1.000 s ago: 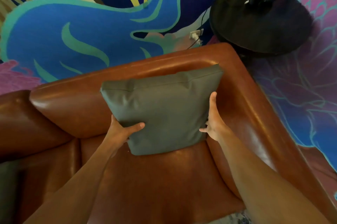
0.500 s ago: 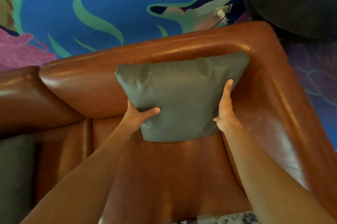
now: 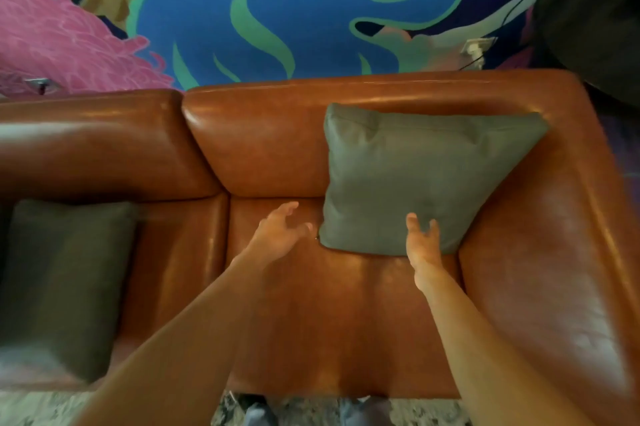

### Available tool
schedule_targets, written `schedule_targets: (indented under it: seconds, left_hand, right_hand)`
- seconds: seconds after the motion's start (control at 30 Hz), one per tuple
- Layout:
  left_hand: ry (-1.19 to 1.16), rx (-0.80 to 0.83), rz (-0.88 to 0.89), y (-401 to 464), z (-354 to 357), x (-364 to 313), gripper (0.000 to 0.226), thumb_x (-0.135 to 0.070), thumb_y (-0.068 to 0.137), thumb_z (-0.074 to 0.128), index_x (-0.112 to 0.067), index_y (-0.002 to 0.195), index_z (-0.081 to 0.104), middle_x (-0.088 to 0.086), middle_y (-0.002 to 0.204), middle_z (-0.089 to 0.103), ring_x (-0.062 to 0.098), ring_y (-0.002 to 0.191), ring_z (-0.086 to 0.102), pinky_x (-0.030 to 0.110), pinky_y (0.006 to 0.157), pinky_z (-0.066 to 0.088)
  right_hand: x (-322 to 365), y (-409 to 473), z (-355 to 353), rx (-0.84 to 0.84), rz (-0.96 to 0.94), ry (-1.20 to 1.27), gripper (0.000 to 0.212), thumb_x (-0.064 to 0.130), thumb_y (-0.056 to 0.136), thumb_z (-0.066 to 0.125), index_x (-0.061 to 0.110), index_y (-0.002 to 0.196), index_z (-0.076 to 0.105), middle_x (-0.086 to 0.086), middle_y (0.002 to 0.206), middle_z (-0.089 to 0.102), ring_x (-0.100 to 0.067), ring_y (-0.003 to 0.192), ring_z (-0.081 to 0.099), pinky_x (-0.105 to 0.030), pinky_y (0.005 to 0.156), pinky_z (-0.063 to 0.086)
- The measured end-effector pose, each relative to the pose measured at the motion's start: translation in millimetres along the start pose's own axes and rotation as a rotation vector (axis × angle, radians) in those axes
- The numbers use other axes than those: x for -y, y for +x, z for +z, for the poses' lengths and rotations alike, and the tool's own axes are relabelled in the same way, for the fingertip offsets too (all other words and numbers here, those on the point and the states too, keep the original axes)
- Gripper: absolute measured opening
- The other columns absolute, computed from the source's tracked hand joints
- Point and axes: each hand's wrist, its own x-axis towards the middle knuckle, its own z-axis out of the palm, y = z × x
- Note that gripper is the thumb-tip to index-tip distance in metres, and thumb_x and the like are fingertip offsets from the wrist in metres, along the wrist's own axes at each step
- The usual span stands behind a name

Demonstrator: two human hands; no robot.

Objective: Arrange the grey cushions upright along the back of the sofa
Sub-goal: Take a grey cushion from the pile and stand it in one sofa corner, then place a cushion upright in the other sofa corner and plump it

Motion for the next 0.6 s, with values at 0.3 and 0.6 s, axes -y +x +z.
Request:
schedule_targets:
  seconds: [0.3,0.6]
  left_hand:
    - [-0.031,-0.038,0.014,-77.0,-97.4,127.4,0.058,-0.043,0.101,0.066,-0.024,0.154,0.052,0.001,0.155,0.058,0.021,0.143,0.053,0.029,0.111,0.040]
    - [0.007,-0.153,0.067,-147.1,-207.2,235.7,0.057,-0.043,0.099,0.067,-0.027,0.152,0.054,0.004,0.152,0.059,0.026,0.140,0.055,0.039,0.114,0.045]
  right_hand:
    - [-35.1,-128.1,128.4,0.276,-0.032,-0.296,0.068,0.052,0.105,0.054,0.031,0.165,0.031,-0.004,0.168,0.039,-0.028,0.148,0.045,-0.050,0.120,0.039]
    - [-41.5,-265.2,271.2,0.482,-0.251,-0.626,0.059,0.050,0.106,0.053,0.028,0.159,0.041,-0.003,0.160,0.049,-0.026,0.142,0.052,-0.048,0.119,0.042]
